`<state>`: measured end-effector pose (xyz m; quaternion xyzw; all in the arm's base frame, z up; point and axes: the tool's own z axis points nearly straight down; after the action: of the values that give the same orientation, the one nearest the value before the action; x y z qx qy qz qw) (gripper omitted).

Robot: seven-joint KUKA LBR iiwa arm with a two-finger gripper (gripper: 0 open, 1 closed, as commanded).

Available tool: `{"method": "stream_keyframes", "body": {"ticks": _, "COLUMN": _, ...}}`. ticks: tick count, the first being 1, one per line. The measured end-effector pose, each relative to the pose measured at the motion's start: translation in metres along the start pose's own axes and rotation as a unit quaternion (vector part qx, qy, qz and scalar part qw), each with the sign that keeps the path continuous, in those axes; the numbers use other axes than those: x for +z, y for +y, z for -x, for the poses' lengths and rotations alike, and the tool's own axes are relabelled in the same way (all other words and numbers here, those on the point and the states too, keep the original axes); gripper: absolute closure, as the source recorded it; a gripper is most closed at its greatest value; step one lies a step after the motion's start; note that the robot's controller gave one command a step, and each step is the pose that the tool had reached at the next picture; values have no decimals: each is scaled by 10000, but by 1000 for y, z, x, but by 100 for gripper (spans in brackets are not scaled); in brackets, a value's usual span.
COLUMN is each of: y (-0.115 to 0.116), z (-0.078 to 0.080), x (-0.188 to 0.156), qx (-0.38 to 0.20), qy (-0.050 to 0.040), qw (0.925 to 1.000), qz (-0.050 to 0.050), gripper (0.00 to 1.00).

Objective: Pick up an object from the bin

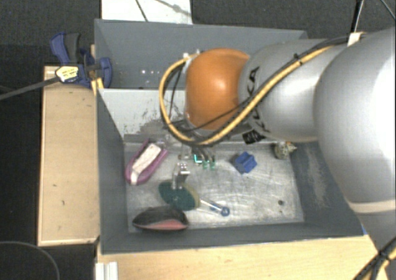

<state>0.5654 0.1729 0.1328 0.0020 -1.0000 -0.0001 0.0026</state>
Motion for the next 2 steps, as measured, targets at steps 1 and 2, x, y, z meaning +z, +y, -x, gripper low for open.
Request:
{"method": "stream_keyframes", "body": {"ticks": 1, "y": 47, "z": 4, "x": 9, "qx": -1171, "qy": -52, "qw": 9931, "qz": 11, "gripper": 0}}
{"method": "stream_keyframes", "body": {"ticks": 2, "y": 69, "z": 20, "x": 63, "qx": -2617, "qy": -60, "qw": 9651, "qz": 7, "gripper": 0}}
